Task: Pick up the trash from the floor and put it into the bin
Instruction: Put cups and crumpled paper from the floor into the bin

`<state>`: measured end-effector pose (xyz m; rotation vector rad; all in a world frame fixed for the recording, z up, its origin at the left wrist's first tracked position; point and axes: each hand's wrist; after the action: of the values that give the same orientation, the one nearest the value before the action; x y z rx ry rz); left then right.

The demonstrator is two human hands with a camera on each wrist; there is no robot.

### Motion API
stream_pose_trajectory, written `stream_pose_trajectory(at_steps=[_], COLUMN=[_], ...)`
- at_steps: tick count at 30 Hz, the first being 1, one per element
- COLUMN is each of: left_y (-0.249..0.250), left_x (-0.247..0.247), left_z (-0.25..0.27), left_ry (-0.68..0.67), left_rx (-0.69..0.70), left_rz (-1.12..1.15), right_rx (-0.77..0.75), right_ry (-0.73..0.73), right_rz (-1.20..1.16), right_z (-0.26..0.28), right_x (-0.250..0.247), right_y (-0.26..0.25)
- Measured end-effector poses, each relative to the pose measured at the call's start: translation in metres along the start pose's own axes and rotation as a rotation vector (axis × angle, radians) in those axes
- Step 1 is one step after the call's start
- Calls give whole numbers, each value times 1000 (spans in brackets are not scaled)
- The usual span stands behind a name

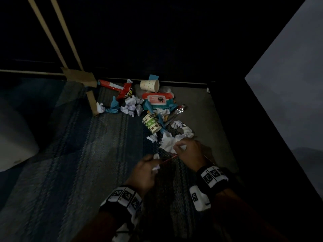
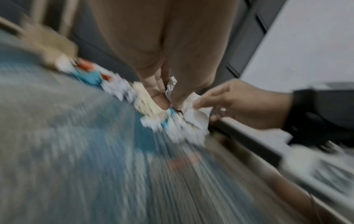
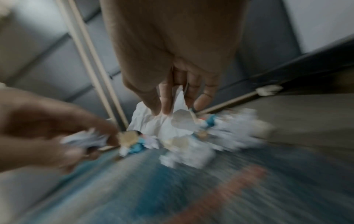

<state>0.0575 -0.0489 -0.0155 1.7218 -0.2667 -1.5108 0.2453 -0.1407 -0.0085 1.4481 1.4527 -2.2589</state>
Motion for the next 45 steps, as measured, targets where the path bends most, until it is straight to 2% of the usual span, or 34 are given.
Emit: stream_pose_trajectory(at_steps=[6, 10, 16, 21, 25, 27, 31, 36, 38, 40, 43, 45], left_y=[-24, -37, -47, -59, -82, -90, -107, -119, -117, -115, -114, -110], left_x=[-61, -125, -233, -332, -395, -416, -439, -449, -450, -448, -442, -433], left_z=[-8, -2, 24, 63, 98, 112, 131, 138, 138, 137, 134, 129], left_ry=[255, 448, 725, 972, 1101, 1128, 1076, 915, 870, 863, 944, 1017], left_rx=[16, 35, 51, -4, -152, -238, -453, -589, -612, -618, -560, -457], left_rz=[10, 17, -162, -308, -368, -391, -359, -392, -378, -393, -377, -390], right_rx=[-170, -282, -529, -767, -903, -965, -1061, -1039, -959, -932, -923, -895], right_ry=[15, 28, -31, -89, -166, -188, -205, -262, -281, -289, -264, -245], right_rz=[-38, -64, -132, -214, -183, -167, -170, -57, 36, 18, -129, -145], right_z=[-17, -36, -65, -73, -67, -60, -41, -42, -45, -49, -53, -57], right_x=[10, 19, 45, 64, 85, 97, 118, 146, 147, 145, 137, 130], right_y=[-64, -126, -236, -344, -420, -449, -484, -504, -501, -493, -473, -455])
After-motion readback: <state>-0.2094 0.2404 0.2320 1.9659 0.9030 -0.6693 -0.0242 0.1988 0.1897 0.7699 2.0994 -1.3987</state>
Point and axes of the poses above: each hand's wrist, its own z-axis away from the middle knuckle, its own x-axis out of the palm, y = z × x, and after that the axes turned 2 degrees about x, right-handed
